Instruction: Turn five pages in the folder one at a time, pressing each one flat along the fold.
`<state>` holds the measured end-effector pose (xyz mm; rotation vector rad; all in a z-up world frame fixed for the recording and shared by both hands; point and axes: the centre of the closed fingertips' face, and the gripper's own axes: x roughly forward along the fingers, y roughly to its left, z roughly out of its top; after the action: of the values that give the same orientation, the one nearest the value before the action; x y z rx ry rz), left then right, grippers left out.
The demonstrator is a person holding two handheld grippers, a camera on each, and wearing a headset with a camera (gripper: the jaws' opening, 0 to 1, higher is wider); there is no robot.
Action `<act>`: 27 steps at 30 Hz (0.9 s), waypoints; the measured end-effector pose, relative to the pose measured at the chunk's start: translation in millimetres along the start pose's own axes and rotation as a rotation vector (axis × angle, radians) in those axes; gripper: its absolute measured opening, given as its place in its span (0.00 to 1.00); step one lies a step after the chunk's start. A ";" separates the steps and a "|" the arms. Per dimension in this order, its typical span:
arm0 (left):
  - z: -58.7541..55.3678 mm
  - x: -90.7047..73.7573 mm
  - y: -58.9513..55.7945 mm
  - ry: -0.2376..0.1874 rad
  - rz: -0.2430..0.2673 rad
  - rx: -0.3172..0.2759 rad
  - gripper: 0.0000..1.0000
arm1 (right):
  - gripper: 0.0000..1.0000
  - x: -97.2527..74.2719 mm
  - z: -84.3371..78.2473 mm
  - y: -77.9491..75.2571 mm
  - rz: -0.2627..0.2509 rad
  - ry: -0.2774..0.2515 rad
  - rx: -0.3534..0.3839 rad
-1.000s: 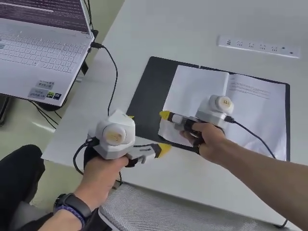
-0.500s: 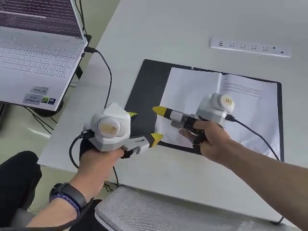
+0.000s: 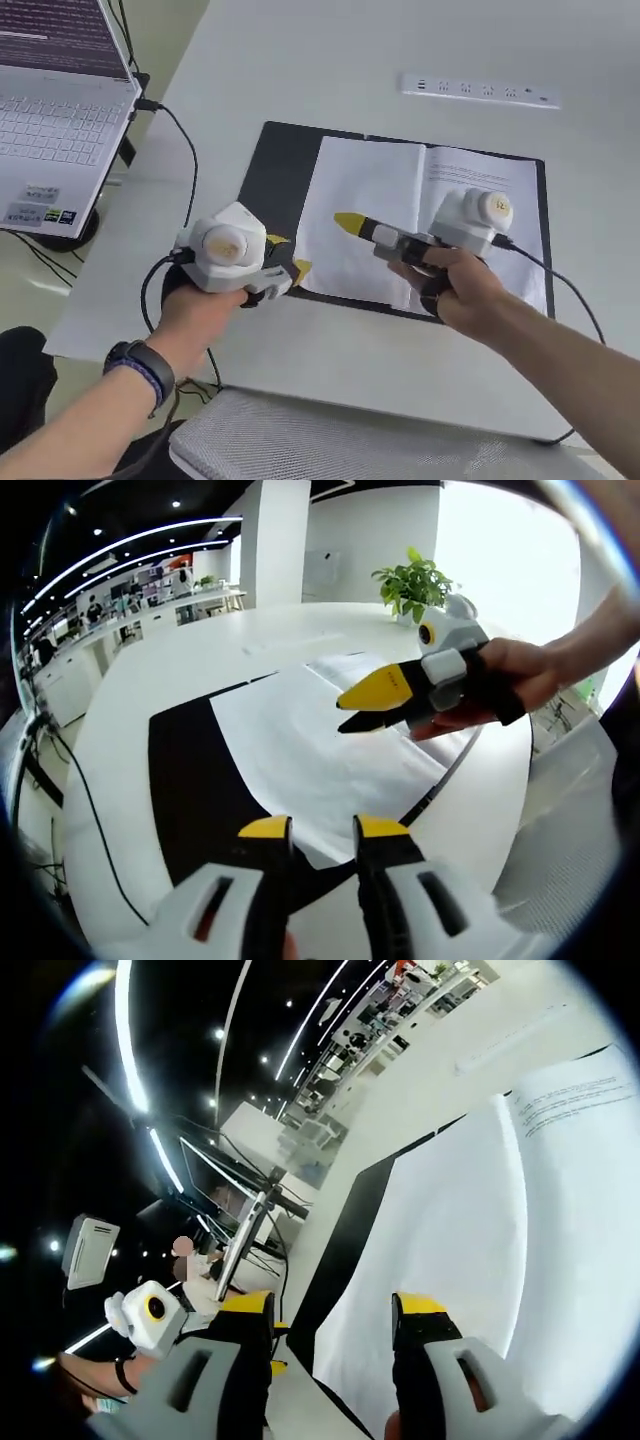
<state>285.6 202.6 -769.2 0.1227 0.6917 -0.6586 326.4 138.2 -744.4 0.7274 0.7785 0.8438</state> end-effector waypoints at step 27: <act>-39.5 25.2 8.7 0.112 0.033 0.047 0.08 | 0.43 -45.2 27.4 -33.5 -0.070 -0.072 0.034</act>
<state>283.6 208.8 -816.4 0.2155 0.7802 -0.6398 341.5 77.5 -743.9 0.7520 0.7513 0.7394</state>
